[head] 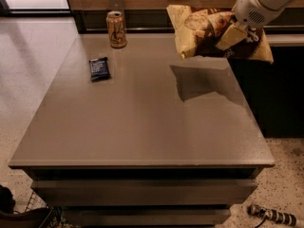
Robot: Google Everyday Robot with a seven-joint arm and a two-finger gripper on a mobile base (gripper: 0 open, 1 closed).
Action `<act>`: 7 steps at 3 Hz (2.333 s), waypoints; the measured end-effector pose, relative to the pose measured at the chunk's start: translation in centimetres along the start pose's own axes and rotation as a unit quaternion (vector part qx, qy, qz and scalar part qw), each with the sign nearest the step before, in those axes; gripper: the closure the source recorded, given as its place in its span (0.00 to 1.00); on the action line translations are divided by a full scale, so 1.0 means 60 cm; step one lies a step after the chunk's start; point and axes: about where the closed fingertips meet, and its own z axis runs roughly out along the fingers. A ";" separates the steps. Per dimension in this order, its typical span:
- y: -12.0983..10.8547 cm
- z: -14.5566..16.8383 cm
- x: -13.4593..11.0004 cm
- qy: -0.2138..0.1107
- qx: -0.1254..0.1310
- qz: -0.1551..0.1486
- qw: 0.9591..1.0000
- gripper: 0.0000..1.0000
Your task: Move brown chip bag near orange can
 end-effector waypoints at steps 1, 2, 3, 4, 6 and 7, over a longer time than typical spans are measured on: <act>-0.029 -0.015 -0.013 -0.012 0.017 -0.003 1.000 1.00; -0.034 -0.007 -0.014 -0.012 0.017 -0.001 1.000 1.00; -0.093 0.100 -0.031 -0.005 0.013 0.010 1.000 1.00; -0.135 0.180 -0.059 0.001 0.016 0.002 1.000 1.00; -0.192 0.304 -0.106 -0.027 0.044 0.016 0.999 1.00; -0.205 0.312 -0.130 -0.048 0.059 0.018 0.997 1.00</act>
Offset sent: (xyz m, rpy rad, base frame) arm 0.0117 -0.0023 0.0197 0.0101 -0.0446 0.0009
